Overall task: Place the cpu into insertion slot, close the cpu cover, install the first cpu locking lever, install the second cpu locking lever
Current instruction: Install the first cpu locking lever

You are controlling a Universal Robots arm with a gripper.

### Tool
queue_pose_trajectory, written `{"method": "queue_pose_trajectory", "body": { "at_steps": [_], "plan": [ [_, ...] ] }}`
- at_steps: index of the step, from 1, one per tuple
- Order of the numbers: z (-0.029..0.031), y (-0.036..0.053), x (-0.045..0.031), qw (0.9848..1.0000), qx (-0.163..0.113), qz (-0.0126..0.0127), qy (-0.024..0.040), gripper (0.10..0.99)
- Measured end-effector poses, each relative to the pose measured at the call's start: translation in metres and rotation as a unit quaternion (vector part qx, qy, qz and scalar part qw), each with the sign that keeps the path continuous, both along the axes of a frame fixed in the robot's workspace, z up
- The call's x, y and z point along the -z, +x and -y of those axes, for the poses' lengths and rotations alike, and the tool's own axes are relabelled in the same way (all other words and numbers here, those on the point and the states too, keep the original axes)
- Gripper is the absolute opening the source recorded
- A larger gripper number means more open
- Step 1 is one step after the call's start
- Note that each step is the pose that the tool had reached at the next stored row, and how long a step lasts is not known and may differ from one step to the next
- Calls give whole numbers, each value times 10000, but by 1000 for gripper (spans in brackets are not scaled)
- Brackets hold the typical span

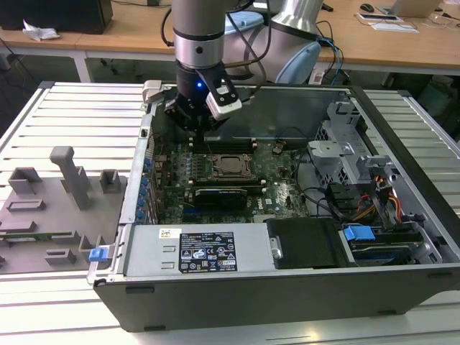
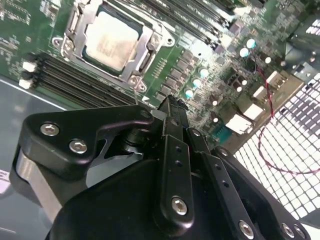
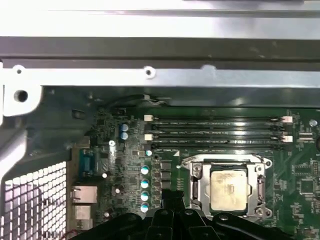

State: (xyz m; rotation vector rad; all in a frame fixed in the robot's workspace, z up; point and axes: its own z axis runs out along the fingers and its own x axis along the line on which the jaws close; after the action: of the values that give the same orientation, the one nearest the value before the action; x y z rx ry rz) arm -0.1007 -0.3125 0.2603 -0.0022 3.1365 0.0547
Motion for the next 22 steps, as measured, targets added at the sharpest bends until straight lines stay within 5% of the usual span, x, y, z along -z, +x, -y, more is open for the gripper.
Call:
{"method": "queue_pose_trajectory", "body": {
  "at_steps": [5,11,22],
  "plan": [
    [-61,-43,11,10000,-3,0,26,106],
    [-201,-44,23,10000,-27,1,30,106],
    [-210,29,22,10000,-34,0,29,106]
  ]
}}
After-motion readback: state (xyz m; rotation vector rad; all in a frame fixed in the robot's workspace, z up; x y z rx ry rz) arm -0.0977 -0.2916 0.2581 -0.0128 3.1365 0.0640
